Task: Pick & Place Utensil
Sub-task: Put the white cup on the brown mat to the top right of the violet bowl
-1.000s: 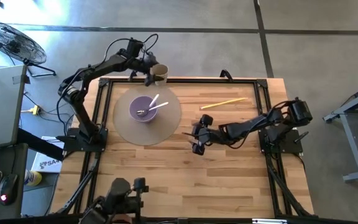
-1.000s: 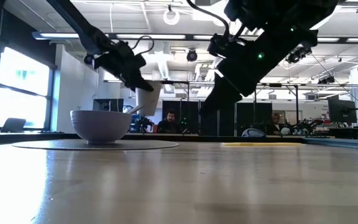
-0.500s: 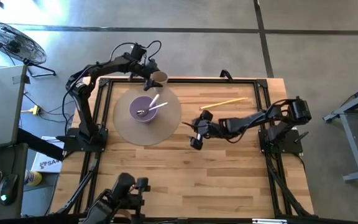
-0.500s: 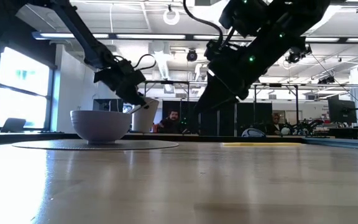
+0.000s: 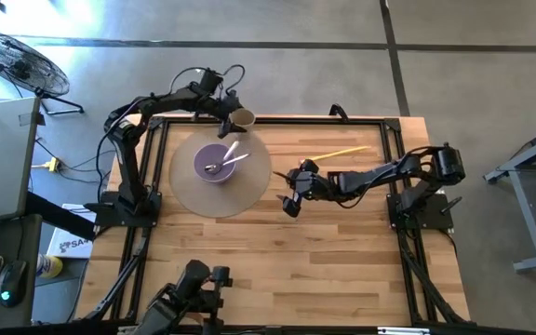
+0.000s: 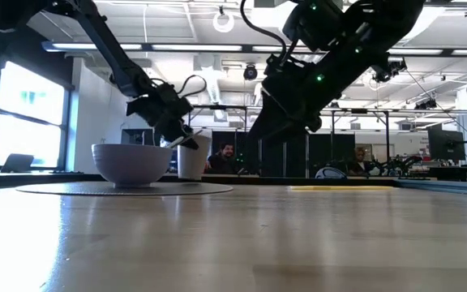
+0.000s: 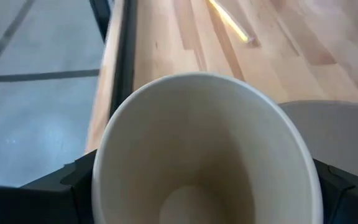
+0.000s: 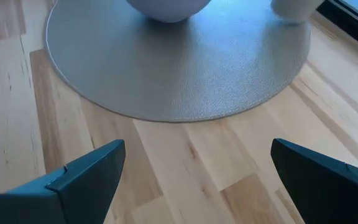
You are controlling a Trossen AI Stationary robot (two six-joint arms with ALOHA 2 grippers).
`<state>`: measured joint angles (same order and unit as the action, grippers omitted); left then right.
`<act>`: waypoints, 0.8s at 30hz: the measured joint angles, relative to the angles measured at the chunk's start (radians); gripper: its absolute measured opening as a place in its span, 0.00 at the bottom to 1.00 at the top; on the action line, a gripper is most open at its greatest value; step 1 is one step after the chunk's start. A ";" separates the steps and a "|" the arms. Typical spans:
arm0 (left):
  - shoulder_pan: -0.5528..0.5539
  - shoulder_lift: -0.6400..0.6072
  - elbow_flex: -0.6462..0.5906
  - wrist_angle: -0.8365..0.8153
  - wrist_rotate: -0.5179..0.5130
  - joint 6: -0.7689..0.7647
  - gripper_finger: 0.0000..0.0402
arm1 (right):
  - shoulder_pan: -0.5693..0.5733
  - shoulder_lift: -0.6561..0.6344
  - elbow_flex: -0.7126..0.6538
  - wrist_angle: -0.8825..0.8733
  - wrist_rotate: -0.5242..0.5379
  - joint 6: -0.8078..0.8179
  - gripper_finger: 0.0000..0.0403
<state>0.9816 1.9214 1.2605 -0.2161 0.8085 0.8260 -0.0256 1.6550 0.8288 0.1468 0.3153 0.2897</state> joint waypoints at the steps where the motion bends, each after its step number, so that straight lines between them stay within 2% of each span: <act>1: -0.009 0.009 -0.001 0.010 -0.008 -0.003 0.85 | -0.003 0.000 0.000 0.002 -0.006 0.001 0.99; 10: -0.019 0.019 -0.001 0.034 -0.015 -0.018 0.86 | -0.009 0.000 0.000 0.004 -0.024 0.005 0.99; 17: -0.046 0.019 -0.001 0.029 -0.147 -0.044 0.98 | -0.016 0.000 0.000 0.009 -0.020 -0.001 0.99; 24: -0.088 0.017 -0.001 0.025 -0.157 -0.036 0.97 | -0.033 0.000 0.000 0.013 -0.037 -0.002 0.99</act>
<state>0.8934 1.9384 1.2594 -0.1908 0.6517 0.7904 -0.0583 1.6550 0.8291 0.1596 0.2783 0.2880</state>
